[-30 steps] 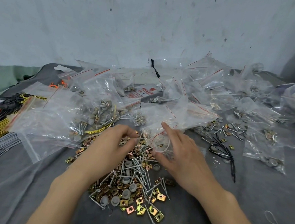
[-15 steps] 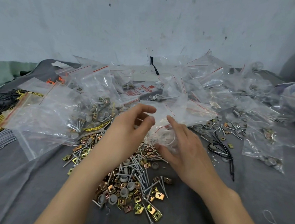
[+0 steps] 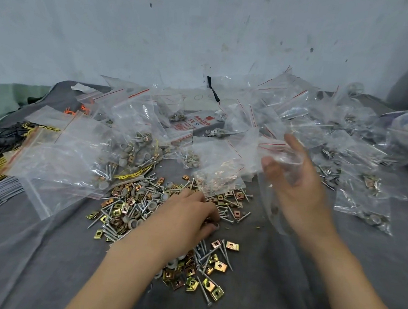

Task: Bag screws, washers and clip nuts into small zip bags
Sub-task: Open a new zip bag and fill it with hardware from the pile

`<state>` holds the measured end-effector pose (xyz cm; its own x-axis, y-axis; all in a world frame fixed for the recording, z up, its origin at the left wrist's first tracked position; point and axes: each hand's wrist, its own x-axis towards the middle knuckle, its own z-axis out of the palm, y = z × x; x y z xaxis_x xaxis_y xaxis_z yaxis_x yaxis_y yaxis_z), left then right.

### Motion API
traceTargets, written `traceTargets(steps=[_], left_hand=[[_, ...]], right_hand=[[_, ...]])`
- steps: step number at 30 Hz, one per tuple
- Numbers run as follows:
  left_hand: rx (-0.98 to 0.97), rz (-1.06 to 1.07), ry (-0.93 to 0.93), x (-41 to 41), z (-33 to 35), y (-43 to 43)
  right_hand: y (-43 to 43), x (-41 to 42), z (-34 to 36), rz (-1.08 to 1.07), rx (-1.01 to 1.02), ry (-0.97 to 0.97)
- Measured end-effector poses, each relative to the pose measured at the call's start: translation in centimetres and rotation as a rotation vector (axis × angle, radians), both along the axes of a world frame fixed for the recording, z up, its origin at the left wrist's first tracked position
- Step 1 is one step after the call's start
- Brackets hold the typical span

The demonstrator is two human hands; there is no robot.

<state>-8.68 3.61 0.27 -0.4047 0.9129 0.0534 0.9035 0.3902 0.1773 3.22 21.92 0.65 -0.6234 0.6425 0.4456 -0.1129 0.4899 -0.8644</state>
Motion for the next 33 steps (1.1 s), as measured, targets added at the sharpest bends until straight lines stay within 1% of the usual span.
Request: traceTargets(steps=[4, 8, 9, 11, 14, 16, 20, 22, 25, 33], left_hand=[[0.040, 0.003, -0.007, -0.1, -0.2, 0.1], [0.073, 0.001, -0.022, 0.1, -0.2, 0.3], [0.095, 0.009, -0.048, 0.1, -0.1, 0.3], [0.182, 0.058, -0.169, 0.0, 0.2, 0.3], [0.376, 0.114, -0.357, -0.2, 1.1, 0.2], [0.514, 0.131, -0.419, -0.2, 1.8, 0.3], [0.754, 0.174, -0.525, -0.1, 2.9, 0.6], [0.840, 0.202, -0.562, -0.2, 3.3, 0.8], [0.864, 0.214, -0.588, -0.3, 3.5, 0.8], [0.775, 0.195, -0.534, 0.1, 3.4, 1.0]], right_hand=[[0.3, 0.3, 0.5, 0.051, -0.123, 0.062], [0.0, 0.4, 0.9, 0.046, -0.148, 0.111], [0.0, 0.5, 0.9, 0.041, -0.152, 0.119], [0.0, 0.6, 0.9, 0.031, -0.131, 0.109], [-0.1, 0.6, 0.6, -0.001, 0.022, 0.019], [-0.5, 0.5, 0.4, -0.008, 0.181, -0.075], [-1.7, -0.4, -0.8, 0.061, 0.402, -0.266], [-2.4, -0.8, -1.2, 0.084, 0.487, -0.330], [-3.1, -1.2, -1.5, 0.108, 0.531, -0.368], [-3.6, -1.5, -1.8, 0.112, 0.536, -0.368]])
